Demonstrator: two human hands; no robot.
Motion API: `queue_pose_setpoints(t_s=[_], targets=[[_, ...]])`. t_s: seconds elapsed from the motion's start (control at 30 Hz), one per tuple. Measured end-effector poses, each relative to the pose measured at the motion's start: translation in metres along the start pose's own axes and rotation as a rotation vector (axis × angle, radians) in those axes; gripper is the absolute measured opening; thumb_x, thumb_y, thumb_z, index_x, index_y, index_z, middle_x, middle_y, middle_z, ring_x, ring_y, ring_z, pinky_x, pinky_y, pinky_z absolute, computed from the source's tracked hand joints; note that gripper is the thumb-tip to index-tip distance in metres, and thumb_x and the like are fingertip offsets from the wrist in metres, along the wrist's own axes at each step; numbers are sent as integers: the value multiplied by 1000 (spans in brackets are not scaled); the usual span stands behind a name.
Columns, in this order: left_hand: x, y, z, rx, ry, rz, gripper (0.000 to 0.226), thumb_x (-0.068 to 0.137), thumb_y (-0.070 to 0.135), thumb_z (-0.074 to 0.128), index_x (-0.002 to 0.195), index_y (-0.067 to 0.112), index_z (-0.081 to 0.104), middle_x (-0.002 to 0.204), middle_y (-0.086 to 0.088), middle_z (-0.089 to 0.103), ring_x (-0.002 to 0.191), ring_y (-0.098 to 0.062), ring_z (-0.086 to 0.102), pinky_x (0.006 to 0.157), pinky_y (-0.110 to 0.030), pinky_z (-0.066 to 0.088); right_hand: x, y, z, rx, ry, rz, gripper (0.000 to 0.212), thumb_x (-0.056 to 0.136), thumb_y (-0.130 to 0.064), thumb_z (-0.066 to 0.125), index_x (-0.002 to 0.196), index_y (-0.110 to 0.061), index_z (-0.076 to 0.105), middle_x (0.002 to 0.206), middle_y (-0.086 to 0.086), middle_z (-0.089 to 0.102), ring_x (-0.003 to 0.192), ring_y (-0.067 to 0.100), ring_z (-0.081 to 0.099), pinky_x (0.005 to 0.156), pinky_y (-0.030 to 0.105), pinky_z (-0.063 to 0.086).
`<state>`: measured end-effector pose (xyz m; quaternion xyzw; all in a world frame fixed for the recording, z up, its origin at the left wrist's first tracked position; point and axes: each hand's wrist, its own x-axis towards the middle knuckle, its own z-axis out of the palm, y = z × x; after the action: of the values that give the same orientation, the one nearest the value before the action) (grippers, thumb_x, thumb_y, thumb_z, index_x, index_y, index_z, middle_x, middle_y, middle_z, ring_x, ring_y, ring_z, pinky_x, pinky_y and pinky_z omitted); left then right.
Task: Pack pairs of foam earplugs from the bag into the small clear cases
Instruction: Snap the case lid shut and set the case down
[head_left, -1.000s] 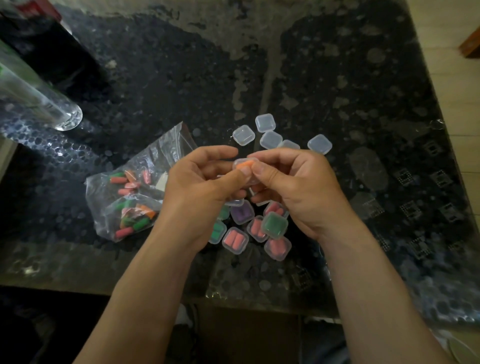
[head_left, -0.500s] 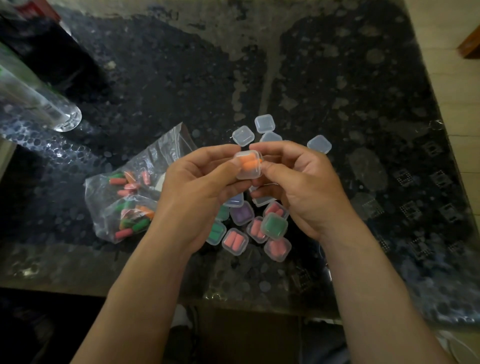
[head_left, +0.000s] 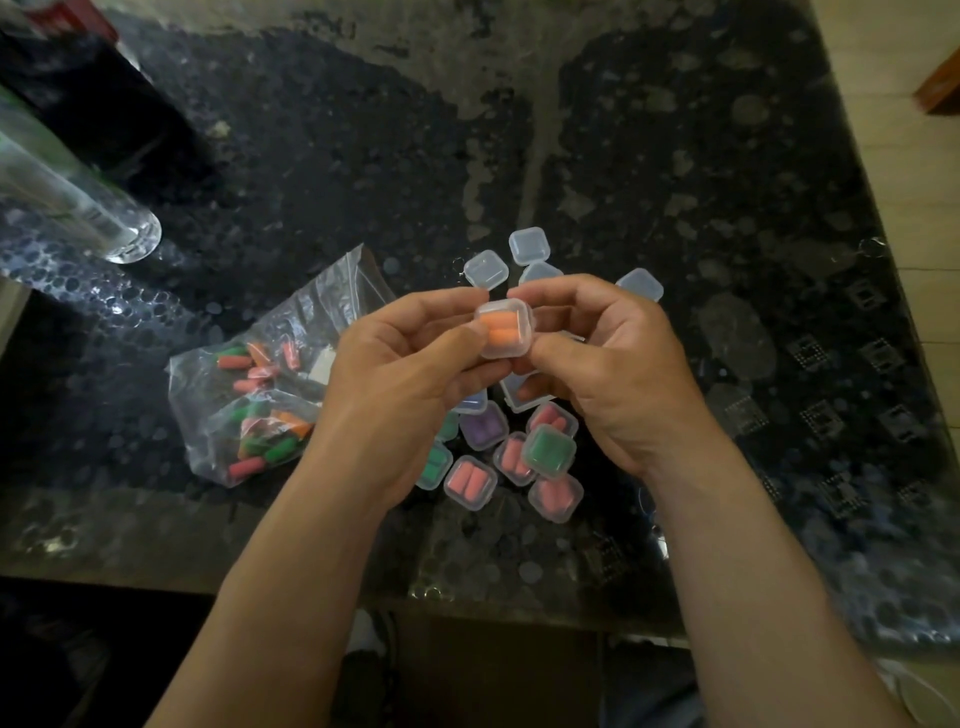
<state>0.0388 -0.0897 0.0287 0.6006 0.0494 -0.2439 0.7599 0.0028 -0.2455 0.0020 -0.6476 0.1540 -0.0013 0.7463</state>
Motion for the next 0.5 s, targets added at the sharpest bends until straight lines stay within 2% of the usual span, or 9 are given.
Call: queue_pose_setpoints(t_s=[0.13, 0.3, 0.4, 0.5], targets=[[0, -2, -1, 30, 18, 10, 23, 89, -1, 71, 111, 1, 68, 102, -16, 78, 95, -31, 77, 81, -34, 62, 1, 1, 0, 6, -11, 8, 22, 86, 1, 75, 104, -12, 74, 100, 15, 74, 80, 21, 72, 62, 32, 57], [0, -2, 0, 62, 90, 41, 26, 82, 2, 78, 106, 7, 68, 97, -15, 79, 91, -33, 77, 78, -36, 60, 0, -3, 0, 147, -43, 81, 26, 94, 7, 54, 106, -6, 73, 91, 14, 74, 69, 18, 69, 62, 32, 56], [0, -3, 1, 108, 91, 55, 28, 83, 5, 79, 108, 8, 67, 93, -13, 79, 87, -30, 77, 78, -37, 62, 0, -2, 0, 95, -63, 73, 15, 93, -5, 67, 106, -7, 73, 92, 10, 77, 72, 17, 73, 63, 30, 56], [0, -4, 1, 172, 93, 57, 28, 85, 8, 79, 109, 9, 66, 91, -10, 80, 83, -26, 78, 74, -33, 62, 0, 0, -1, 17, -50, 63, 14, 91, -9, 72, 105, -7, 75, 93, 9, 79, 79, 19, 76, 66, 30, 59]])
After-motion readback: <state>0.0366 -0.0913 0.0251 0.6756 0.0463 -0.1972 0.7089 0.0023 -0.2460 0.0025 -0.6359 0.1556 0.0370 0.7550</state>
